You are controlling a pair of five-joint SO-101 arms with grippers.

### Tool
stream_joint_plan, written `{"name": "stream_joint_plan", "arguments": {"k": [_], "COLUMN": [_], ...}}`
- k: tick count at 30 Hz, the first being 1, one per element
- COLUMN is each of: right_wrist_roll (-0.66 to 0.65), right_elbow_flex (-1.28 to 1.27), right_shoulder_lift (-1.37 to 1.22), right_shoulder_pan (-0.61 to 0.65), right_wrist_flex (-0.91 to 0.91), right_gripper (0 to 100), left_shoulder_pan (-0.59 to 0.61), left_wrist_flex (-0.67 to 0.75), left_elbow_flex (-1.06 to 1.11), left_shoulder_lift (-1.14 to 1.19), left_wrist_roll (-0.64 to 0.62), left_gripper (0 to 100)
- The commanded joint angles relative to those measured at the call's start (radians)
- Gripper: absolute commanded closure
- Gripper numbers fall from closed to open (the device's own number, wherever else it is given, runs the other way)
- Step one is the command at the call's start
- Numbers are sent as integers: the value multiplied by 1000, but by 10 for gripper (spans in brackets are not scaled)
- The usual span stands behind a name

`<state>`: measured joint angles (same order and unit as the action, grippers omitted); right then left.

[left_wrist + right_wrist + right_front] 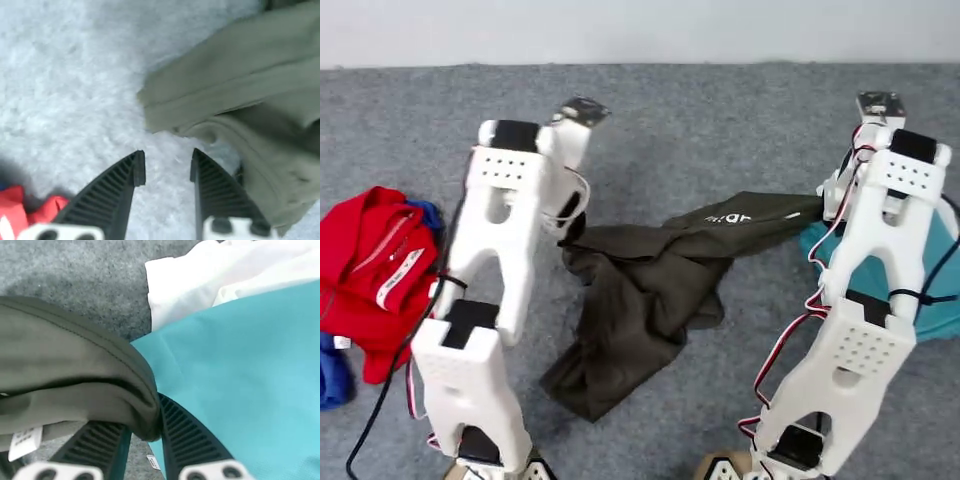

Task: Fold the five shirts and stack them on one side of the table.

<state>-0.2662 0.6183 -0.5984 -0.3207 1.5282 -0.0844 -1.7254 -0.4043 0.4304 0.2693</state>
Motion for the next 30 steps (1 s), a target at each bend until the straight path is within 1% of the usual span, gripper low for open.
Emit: {"name": "stream_joint_plan", "arguments": {"k": [1, 6, 11, 14, 19, 24, 27, 30], "right_wrist_roll": [-8, -8, -8, -8, -8, -8, -8, -8], "right_elbow_flex": [21, 21, 21, 21, 21, 21, 21, 21], "right_shoulder_lift": [19, 18, 16, -10, -47, -51, -51, -51], "right_shoulder_pan": [13, 12, 12, 13, 13, 15, 15, 15], "right_wrist_flex": [-16, -18, -19, -19, -31, -35, -35, -35], "right_gripper": [988, 988, 988, 988, 988, 988, 988, 988], "left_shoulder_pan": [29, -8, -29, -25, -26, -32, -32, -32], "left_wrist_flex": [69, 80, 15, -15, -29, -29, -29, -29], "left_elbow_flex": [-4, -30, -234, -329, -418, -467, -467, -467], "left_shoulder_lift": [3, 130, 244, 322, 436, 497, 519, 531], "left_wrist_roll": [9, 8, -34, -35, -38, -40, -37, -35], "left_gripper": [844, 832, 829, 829, 829, 836, 872, 959]}}
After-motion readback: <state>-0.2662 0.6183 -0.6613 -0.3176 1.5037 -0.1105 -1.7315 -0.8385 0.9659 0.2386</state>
